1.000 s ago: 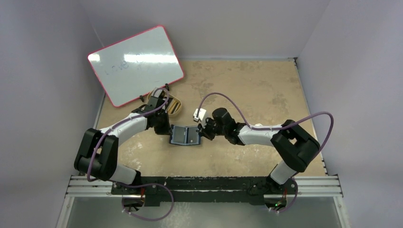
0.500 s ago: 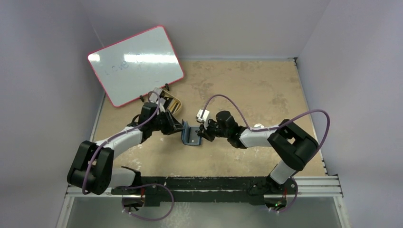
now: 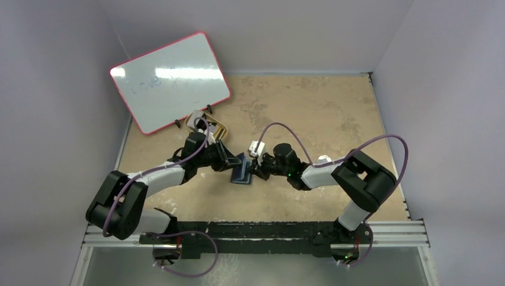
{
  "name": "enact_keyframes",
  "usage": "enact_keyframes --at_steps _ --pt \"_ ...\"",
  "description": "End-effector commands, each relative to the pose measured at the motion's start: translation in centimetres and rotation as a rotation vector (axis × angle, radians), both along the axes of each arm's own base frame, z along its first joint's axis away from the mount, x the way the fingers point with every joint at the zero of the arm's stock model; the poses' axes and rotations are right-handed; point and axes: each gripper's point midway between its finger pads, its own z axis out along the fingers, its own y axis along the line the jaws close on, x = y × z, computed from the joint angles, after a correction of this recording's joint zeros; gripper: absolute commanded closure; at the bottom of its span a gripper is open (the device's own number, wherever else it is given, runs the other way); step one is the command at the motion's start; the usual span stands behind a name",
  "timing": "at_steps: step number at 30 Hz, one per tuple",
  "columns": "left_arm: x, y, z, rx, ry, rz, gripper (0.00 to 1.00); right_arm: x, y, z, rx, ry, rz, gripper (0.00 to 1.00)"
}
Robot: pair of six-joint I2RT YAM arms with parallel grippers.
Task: Put the credit cards into the card holder
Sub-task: Close the card holder at the center of the board.
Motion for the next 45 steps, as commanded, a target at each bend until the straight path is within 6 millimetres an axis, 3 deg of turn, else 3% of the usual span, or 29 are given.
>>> enact_keyframes --at_steps 1,6,13,18,24,28,32,35,40,45 --pt "1.6 -0.1 -0.2 0.091 -0.067 0.012 0.82 0.2 0.7 2.5 0.082 -0.074 0.020 0.92" --pt "1.3 0.3 -3.0 0.217 -0.032 0.003 0.86 0.0 0.6 2.4 0.082 -0.090 0.028 0.90" --pt "0.8 0.6 -6.0 0.291 0.026 0.001 0.89 -0.6 -0.1 3.9 0.125 -0.187 0.057 0.86" --pt "0.8 1.2 -6.7 0.357 0.022 0.012 0.89 -0.8 -0.3 4.4 0.086 -0.195 0.079 0.80" --pt "0.9 1.9 -7.3 0.410 0.029 0.022 0.89 -0.9 -0.4 3.7 0.034 -0.168 0.098 0.79" --pt "0.9 1.8 -6.8 0.411 0.017 0.025 0.87 -0.4 0.1 5.0 0.056 -0.118 0.061 0.79" --pt "0.7 1.5 -6.1 0.397 0.007 0.045 0.83 0.4 0.1 8.5 0.146 -0.018 -0.083 0.74" --pt "0.3 1.6 -6.1 0.403 0.012 0.054 0.79 1.8 -0.9 9.4 0.158 0.120 -0.286 0.73" --pt "-0.1 1.3 -5.9 0.413 0.003 0.033 0.74 1.8 -3.6 7.8 0.090 0.384 -0.592 0.74" --pt "-0.5 0.6 -6.3 0.476 -0.011 -0.007 0.75 -0.3 -4.9 4.2 0.041 0.625 -0.747 0.75"
